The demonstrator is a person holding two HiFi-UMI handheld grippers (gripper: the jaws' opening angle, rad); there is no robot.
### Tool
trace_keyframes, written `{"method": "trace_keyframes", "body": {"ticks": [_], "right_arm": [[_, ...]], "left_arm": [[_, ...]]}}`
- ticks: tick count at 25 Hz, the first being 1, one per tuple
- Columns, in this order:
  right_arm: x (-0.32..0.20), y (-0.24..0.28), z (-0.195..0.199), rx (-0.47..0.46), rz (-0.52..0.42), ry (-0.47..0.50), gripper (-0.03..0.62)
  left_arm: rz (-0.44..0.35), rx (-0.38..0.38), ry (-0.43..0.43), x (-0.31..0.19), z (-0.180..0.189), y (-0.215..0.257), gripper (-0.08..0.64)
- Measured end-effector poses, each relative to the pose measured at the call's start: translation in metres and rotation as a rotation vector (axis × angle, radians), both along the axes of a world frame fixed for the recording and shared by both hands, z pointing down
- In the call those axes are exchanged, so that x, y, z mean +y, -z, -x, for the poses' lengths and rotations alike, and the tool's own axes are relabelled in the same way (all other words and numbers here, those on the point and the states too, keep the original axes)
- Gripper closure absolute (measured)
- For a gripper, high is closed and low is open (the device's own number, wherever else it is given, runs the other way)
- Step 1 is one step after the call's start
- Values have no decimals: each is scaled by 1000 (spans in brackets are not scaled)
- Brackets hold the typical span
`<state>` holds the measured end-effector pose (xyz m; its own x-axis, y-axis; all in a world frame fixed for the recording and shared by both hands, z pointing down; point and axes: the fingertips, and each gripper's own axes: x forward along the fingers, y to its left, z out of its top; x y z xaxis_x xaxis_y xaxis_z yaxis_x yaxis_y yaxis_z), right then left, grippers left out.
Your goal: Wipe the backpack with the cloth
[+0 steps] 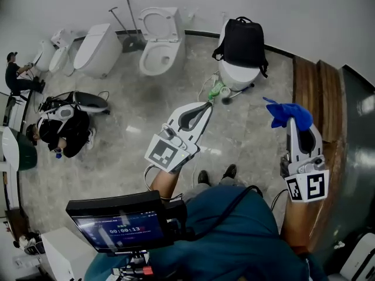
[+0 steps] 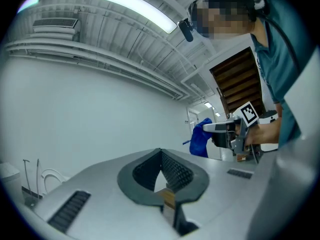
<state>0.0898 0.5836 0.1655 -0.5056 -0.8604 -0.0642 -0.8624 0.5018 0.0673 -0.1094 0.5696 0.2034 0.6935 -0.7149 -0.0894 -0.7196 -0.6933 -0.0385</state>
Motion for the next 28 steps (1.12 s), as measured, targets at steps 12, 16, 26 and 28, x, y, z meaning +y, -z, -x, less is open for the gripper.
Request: {"method": "trace_keyframes", "body": {"ticks": [12, 16, 26, 28], "right_arm": [[67, 38, 34, -33, 11, -43, 541], [78, 44, 32, -29, 15, -33, 541], [106, 36, 10, -26, 19, -37, 541], [106, 37, 9, -17, 20, -40, 541]], "left_arm": [[-28, 31, -82, 67, 25, 44, 557], [-30, 35, -59, 82, 27, 55, 557], [-35, 14, -65, 113, 1, 55, 557], [-36, 13, -65, 113, 1, 57, 555]]}}
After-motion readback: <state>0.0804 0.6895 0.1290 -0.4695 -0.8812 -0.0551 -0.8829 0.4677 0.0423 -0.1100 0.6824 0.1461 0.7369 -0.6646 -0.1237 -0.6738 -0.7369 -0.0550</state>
